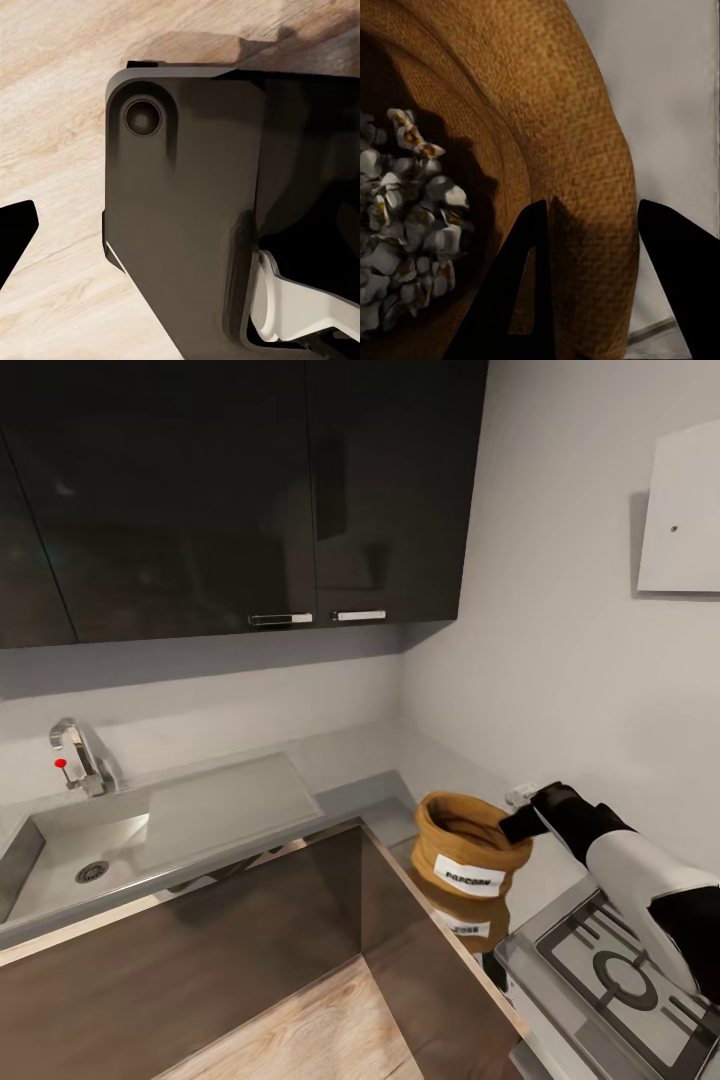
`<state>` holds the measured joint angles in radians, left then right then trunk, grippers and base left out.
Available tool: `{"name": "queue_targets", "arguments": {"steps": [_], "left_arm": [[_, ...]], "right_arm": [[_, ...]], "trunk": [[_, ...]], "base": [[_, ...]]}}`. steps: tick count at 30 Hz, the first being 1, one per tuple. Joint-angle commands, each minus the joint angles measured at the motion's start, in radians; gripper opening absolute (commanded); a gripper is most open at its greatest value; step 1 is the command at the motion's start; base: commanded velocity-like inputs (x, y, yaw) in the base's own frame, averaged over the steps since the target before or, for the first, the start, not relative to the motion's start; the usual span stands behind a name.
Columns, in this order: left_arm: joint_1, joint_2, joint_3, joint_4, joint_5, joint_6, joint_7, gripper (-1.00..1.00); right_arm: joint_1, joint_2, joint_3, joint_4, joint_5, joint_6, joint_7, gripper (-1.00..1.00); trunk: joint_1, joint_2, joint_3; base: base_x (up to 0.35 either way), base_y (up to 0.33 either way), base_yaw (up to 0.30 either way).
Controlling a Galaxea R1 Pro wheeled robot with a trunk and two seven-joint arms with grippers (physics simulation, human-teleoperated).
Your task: In the kitchen, take the popcorn bag from the countertop, put it into the microwave, and heat it until the popcorn is cooked so the cooked popcorn ends up inside the bag.
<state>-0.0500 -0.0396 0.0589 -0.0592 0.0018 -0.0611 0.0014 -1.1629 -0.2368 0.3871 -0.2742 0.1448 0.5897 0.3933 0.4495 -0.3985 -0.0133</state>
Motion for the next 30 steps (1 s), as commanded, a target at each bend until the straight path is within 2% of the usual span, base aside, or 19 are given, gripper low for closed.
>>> {"name": "queue_targets", "arguments": {"steps": [1, 6, 16, 18, 20, 22, 26, 28, 30], "left_arm": [[-0.001, 0.0, 0.006, 0.001, 0.0, -0.003, 0.0, 1.0], [-0.001, 0.0, 0.004, 0.001, 0.0, -0.003, -0.003, 1.0], [-0.002, 0.0, 0.001, 0.001, -0.003, -0.003, 0.0, 1.0], [-0.003, 0.0, 0.001, 0.001, -0.001, -0.003, 0.0, 1.0], [-0.004, 0.0, 0.001, 0.001, 0.0, -0.003, 0.0, 1.0], [-0.005, 0.0, 0.001, 0.001, 0.0, -0.003, 0.0, 1.0], [-0.007, 0.0, -0.002, 0.001, -0.002, -0.003, 0.0, 1.0], [-0.008, 0.0, -0.002, 0.001, -0.001, -0.003, 0.0, 1.0], [-0.008, 0.0, -0.002, 0.0, 0.0, -0.004, -0.002, 1.0]], "right_arm": [[-0.002, 0.006, 0.0, -0.004, 0.01, 0.021, -0.01, -1.0], [-0.012, 0.036, -0.001, -0.008, 0.01, 0.061, -0.048, -1.0], [-0.111, 0.043, -0.006, -0.01, 0.01, 0.187, -0.069, -1.0], [-0.118, 0.047, -0.041, -0.01, 0.01, 0.201, -0.105, -1.0], [-0.12, 0.063, -0.1, -0.009, 0.01, 0.217, -0.178, -1.0], [-0.122, 0.077, -0.123, -0.009, 0.01, 0.23, -0.236, -1.0], [-0.134, 0.11, -0.152, -0.01, 0.01, 0.283, -0.299, -1.0], [-0.135, 0.132, -0.186, -0.01, 0.01, 0.3, -0.349, -1.0], [-0.136, 0.156, -0.244, -0.011, 0.01, 0.307, -0.425, -1.0]], "trunk": [[0.0, -0.002, -0.001], [0.0, -0.002, -0.001], [0.0, -0.002, -0.001], [0.0, -0.002, -0.001], [0.0, -0.002, -0.001], [0.0, -0.002, -0.001], [0.0, -0.002, -0.001], [0.0, -0.002, -0.001], [0.0, -0.002, -0.001]], "base": [[0.0, 0.0, 0.0], [0.0, 0.0, 0.0], [0.0, 0.0, 0.0], [0.0, 0.0, 0.0], [0.0, 0.0, 0.0], [0.0, 0.0, 0.0], [0.0, 0.0, 0.0], [0.0, 0.0, 0.0], [0.0, 0.0, 0.0]]}}
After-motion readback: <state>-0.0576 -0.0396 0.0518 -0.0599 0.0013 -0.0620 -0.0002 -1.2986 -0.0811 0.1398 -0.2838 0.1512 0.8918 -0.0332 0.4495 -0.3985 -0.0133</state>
